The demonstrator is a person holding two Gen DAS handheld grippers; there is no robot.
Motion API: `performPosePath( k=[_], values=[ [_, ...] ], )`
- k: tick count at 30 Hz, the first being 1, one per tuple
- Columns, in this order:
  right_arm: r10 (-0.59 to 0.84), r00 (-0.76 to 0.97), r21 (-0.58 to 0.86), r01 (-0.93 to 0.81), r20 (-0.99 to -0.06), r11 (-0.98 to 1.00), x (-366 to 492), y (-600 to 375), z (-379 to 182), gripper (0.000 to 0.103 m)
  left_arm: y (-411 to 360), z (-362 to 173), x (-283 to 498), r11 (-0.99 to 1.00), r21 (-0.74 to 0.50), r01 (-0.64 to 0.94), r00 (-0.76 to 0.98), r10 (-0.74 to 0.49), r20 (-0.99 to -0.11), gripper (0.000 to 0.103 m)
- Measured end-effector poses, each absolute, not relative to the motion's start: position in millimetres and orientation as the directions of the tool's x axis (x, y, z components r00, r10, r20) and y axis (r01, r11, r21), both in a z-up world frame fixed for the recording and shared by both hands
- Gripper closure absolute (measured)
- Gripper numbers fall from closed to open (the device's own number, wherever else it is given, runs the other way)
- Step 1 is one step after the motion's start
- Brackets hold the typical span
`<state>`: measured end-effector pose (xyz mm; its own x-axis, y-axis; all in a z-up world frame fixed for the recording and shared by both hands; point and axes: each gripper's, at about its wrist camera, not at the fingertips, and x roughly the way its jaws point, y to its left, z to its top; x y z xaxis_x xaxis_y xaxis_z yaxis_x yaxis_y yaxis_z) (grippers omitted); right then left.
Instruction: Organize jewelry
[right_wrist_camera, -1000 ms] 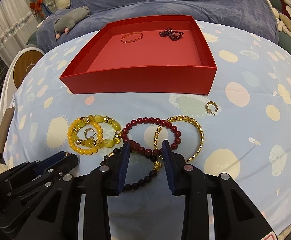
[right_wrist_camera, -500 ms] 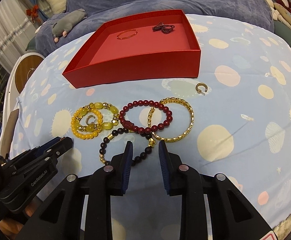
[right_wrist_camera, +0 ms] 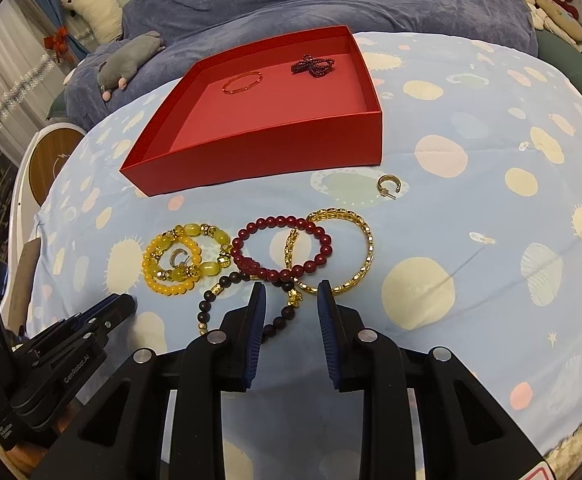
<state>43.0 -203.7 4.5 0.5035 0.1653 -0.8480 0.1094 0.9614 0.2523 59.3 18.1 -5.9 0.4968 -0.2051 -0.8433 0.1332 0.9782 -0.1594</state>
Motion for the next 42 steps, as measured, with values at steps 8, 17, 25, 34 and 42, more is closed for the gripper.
performPosePath(
  k=[8, 17, 25, 34, 42],
  values=[
    [0.162, 0.507, 0.258, 0.124, -0.847, 0.958, 53, -208, 4, 0.077, 13, -5, 56, 0.972, -0.175, 0.158, 0.496, -0.231, -0.837, 0.094],
    [0.153, 0.506, 0.267, 0.161, -0.849, 0.95, 61, -216, 0, 0.077, 8, -1, 56, 0.963, -0.205, 0.175, 0.497, -0.266, -0.826, 0.098],
    [0.153, 0.485, 0.267, 0.175, -0.861, 0.948, 71, -218, -12, 0.079, 7, 1, 57, 0.961, -0.216, 0.175, 0.493, -0.275, -0.825, 0.098],
    [0.134, 0.484, 0.244, 0.173, -0.865, 0.954, 72, -220, -19, 0.096, 3, -1, 57, 0.961, -0.215, 0.173, 0.487, -0.273, -0.83, 0.098],
    [0.141, 0.531, 0.253, 0.143, -0.835, 0.957, 66, -216, 6, 0.096, 3, 4, 58, 0.96, -0.224, 0.17, 0.492, -0.279, -0.825, 0.098]
  ],
)
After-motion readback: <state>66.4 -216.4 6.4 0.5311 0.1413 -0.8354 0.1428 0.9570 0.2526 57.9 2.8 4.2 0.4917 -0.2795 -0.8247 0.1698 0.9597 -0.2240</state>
